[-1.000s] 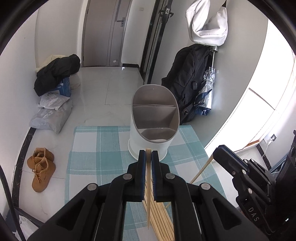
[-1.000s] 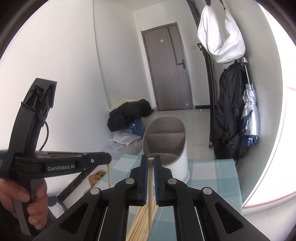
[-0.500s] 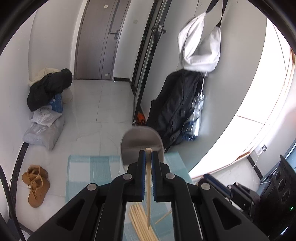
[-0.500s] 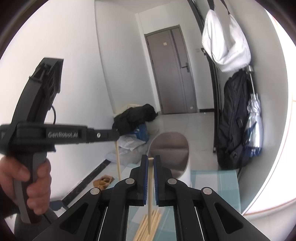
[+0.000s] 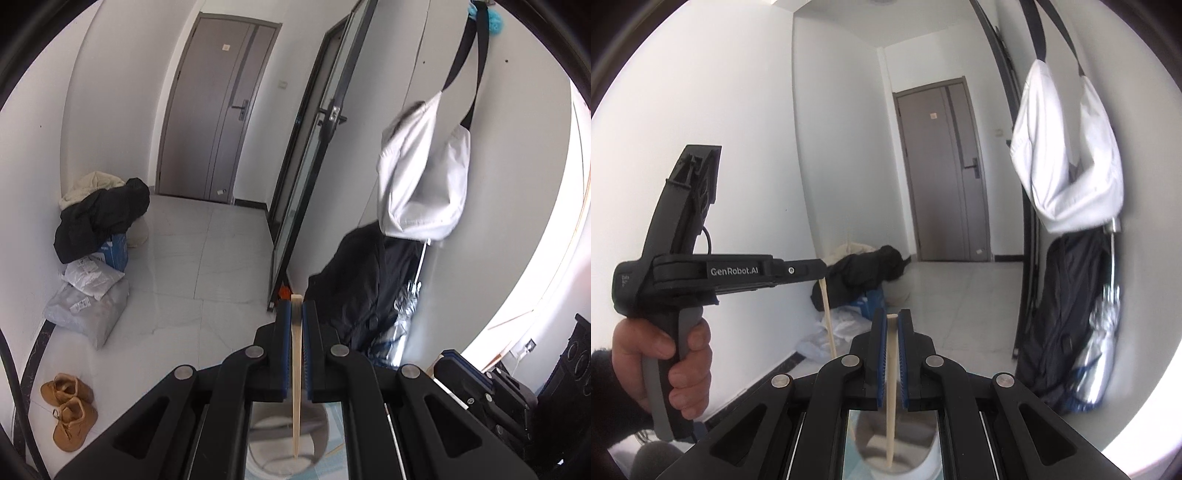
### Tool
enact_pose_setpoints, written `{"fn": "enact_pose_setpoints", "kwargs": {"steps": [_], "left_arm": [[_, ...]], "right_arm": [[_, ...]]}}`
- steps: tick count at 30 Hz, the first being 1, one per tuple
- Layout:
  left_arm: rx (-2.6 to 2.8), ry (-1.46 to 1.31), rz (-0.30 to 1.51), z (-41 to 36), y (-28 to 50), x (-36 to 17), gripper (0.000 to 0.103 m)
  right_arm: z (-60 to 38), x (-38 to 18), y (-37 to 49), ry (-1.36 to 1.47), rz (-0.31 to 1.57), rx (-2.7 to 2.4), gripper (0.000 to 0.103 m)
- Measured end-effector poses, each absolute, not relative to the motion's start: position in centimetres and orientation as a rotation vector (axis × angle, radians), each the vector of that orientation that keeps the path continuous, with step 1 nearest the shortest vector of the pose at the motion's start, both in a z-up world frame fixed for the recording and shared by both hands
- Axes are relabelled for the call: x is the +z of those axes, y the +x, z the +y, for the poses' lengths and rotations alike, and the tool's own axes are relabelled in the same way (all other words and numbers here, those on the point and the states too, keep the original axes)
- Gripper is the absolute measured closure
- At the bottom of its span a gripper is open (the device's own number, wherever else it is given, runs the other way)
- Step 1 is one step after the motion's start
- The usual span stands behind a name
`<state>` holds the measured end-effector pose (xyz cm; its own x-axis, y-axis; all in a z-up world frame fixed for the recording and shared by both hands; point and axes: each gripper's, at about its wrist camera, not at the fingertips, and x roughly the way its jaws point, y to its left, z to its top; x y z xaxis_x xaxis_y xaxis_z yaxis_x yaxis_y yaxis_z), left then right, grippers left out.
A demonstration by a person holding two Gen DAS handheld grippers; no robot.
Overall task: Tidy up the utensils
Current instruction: 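Lift the chopstick with the right gripper and drop it into the utensil holder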
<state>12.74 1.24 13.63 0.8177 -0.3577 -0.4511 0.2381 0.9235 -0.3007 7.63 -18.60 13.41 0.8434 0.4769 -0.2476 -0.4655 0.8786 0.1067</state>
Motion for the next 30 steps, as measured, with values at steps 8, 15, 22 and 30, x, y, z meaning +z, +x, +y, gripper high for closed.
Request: {"fn": "enact_pose_setpoints", "kwargs": {"steps": [8,15,22,30], "left_arm": [[-0.262,-0.256,0.461,1.6,15.4,11.8,0.101],[-0.325,-0.238,0.454,1.5,16.3,9.2,0.101],[-0.365,-0.225,0.51,1.4,16.6,7.6,0.101],[-0.305,-0.239,0.725,1.9,17.4,5.9,0.073]], "right_arm": [[-18.3,13.1,12.3,0.037,0.21,0.511,0.098],[-17.2,9.7,14.7,-0.012,0.279,0.537,0.098],[-16.2,7.5,15.7,-0.038,0.356,0.585,0.098],[-15.4,5.7,15.7,0.007,0.457,0.634,0.095]]}}
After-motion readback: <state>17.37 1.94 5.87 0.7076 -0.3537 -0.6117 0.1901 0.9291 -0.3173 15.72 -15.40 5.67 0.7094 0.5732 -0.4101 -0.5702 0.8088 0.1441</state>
